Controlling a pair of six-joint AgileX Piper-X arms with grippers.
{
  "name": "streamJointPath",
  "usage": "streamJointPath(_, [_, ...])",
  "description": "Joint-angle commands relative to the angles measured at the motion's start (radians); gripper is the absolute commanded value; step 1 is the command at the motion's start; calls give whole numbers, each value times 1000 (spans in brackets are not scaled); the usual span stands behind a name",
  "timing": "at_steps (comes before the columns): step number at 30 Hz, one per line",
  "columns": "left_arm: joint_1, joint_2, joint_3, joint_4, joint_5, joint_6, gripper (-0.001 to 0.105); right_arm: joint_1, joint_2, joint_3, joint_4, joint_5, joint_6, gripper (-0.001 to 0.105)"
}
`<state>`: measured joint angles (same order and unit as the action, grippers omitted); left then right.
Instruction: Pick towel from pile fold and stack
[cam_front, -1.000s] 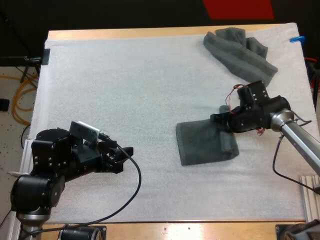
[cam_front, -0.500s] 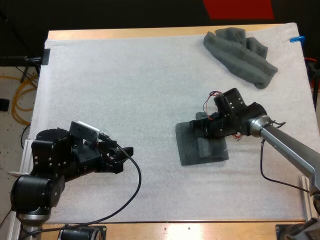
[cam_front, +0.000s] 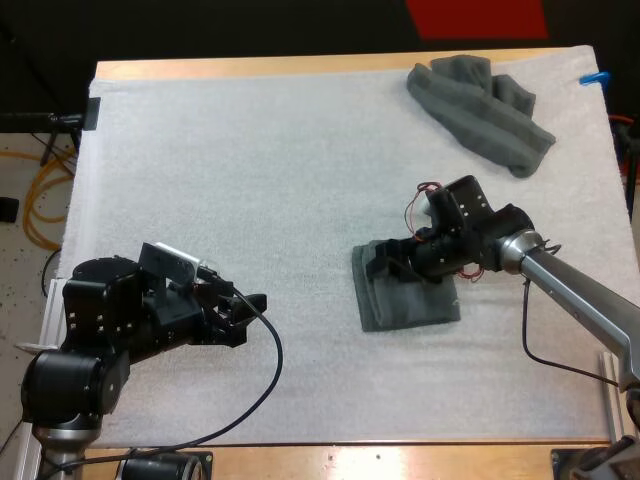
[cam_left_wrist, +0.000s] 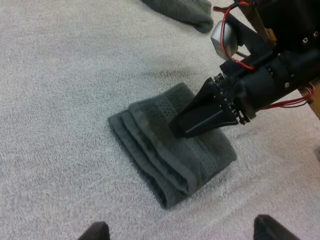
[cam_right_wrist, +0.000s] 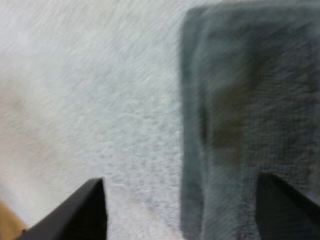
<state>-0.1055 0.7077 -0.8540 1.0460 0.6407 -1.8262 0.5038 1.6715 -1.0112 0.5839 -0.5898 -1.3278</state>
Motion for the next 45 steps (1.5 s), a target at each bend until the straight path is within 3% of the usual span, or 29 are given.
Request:
streamJointPath(1, [-5,1,-5,0,7,-10,57,1,-5,-11,-4,-28,-16,66])
streamJointPath(8, [-5,1,-5,0,7,-10,57,28,-1,-8,5,-33,-9,66])
streamJointPath(17, [-5,1,-5,0,7,-10,57,144,-2,71,-4,74,11,66])
streamJointPath(23, [-5,1,-5,0,7,-10,57,154,-7,83,-35,46,17,66])
streamJointPath(29, [-5,5,-5,0,24,-21,59,154,-106,44,-16,62,-46,66])
streamJointPath(33, [-5,37,-5,-2,46,-40,76,154,-255,42,18,150,-55,66])
streamJointPath(41, [-10,142,-5,-34,46,-80,75,154,-591,42,194,421,-170,66])
streamJointPath(45, [-94,218,-5,-118,31,-151,75,154,-762,42,282,514,-172,66])
